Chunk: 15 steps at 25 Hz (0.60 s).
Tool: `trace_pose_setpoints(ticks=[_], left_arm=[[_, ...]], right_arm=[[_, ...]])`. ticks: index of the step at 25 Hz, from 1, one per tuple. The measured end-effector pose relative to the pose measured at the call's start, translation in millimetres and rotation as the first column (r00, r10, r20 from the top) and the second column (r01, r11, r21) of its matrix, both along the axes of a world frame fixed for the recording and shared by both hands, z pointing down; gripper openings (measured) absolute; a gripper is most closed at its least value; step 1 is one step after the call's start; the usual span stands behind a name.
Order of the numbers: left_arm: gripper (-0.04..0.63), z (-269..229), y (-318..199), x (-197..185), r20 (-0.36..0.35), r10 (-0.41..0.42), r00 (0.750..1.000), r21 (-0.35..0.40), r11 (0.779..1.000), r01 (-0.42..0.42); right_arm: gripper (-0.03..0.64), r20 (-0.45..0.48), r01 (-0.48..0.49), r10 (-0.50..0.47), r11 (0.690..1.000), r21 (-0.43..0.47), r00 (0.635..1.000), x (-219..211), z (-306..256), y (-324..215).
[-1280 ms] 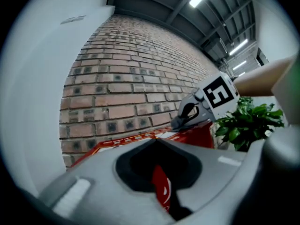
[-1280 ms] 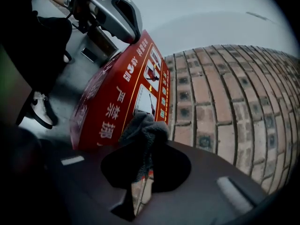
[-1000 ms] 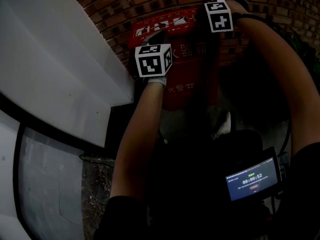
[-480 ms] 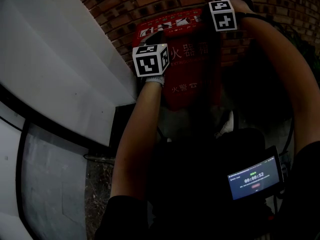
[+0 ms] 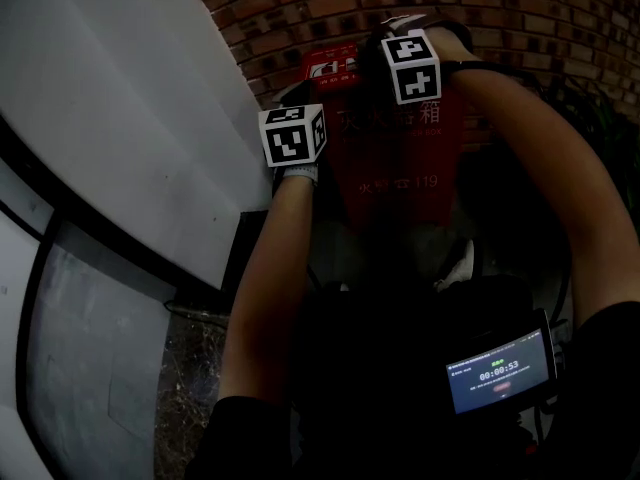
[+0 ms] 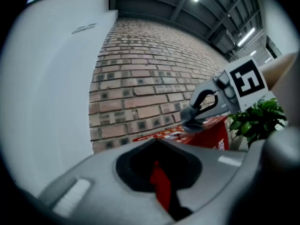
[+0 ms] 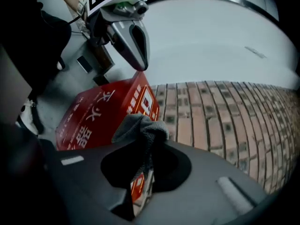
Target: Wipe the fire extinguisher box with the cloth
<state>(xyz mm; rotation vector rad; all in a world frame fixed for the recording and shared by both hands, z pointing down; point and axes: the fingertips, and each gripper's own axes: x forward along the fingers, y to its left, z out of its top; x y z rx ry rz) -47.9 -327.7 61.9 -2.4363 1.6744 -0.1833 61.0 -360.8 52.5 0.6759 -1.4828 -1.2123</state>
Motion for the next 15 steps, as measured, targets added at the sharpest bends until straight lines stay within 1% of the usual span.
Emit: trace_pose_setpoints(ticks=[5, 8, 12, 15], left_arm=[[0.002, 6, -4, -28, -0.009, -0.017, 1.000, -0.006, 1.000, 0.017], [0.003, 11, -6, -37, -0.015, -0.020, 1.000, -0.008, 1.000, 0.020], [0.003, 14, -13, -47, -0.021, -0.012, 1.000, -0.013, 1.000, 0.012], [0.003, 16, -17, -49, -0.026, -0.009, 1.000, -0.018, 1.000, 0.008]], right_arm=[[0.032, 0.063, 0.054, -0.054, 0.999, 0.005, 0.997, -65, 1, -4], [0.032, 0.062, 0.092, -0.092, 0.996, 0.005, 0.994, -99, 10, -5], [0.032, 0.065, 0.112, -0.112, 0.994, 0.000, 0.992, -131, 17, -12], [0.032, 0.041, 0.105, -0.104, 0.994, -0.031, 0.994, -139, 27, -17]])
